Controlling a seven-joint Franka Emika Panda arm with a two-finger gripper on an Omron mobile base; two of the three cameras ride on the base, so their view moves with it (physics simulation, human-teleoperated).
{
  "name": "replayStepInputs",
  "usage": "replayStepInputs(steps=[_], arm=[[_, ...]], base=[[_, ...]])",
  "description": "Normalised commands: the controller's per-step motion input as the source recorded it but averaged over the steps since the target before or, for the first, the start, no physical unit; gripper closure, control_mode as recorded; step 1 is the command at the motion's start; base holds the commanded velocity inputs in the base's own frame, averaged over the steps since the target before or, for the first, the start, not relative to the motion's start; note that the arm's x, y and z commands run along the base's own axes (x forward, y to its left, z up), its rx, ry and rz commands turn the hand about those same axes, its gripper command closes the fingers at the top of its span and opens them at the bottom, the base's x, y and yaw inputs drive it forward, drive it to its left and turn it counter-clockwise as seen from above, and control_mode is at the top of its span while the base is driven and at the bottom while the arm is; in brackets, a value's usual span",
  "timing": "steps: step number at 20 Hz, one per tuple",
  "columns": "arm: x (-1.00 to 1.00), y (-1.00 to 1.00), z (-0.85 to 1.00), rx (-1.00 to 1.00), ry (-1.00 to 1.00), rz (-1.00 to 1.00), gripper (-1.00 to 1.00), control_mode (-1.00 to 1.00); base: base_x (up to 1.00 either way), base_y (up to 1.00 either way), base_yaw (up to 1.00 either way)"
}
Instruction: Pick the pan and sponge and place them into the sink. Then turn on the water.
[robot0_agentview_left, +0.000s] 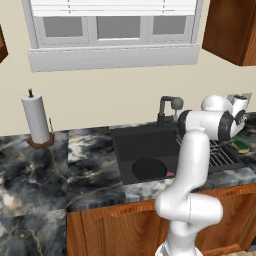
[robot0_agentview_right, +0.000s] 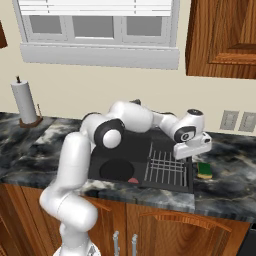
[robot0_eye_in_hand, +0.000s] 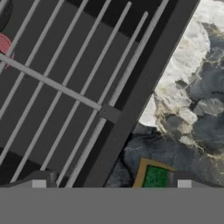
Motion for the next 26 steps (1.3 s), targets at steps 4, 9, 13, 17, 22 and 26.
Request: replayStepInputs(steps=[4, 9, 13, 17, 22, 26], arm=[[0.12, -0.2, -0.2, 0.03, 0.02, 0.0, -1.0, -1.0], [0.16, -0.22, -0.14, 0.01, 0.03, 0.0, -1.0, -1.0], [0.07, -0.27, 0.01, 0.0, 0.04, 0.0, -1.0, -1.0], [0.03, -0.23, 0.05, 0.0, 0.02, -0.01, -1.0, -1.0], [-0.04, -0.14, 0.02, 0.0, 0.03, -0.05, -1.0, -1.0], [-0.15, -0.02, 0.03, 0.0, 0.03, -0.06, -1.0, -1.0]], base=[[0.0, 0.0, 0.0], [0.0, 0.0, 0.0], [0.0, 0.0, 0.0], [0.0, 0.0, 0.0], [0.0, 0.0, 0.0], [0.0, 0.0, 0.0]])
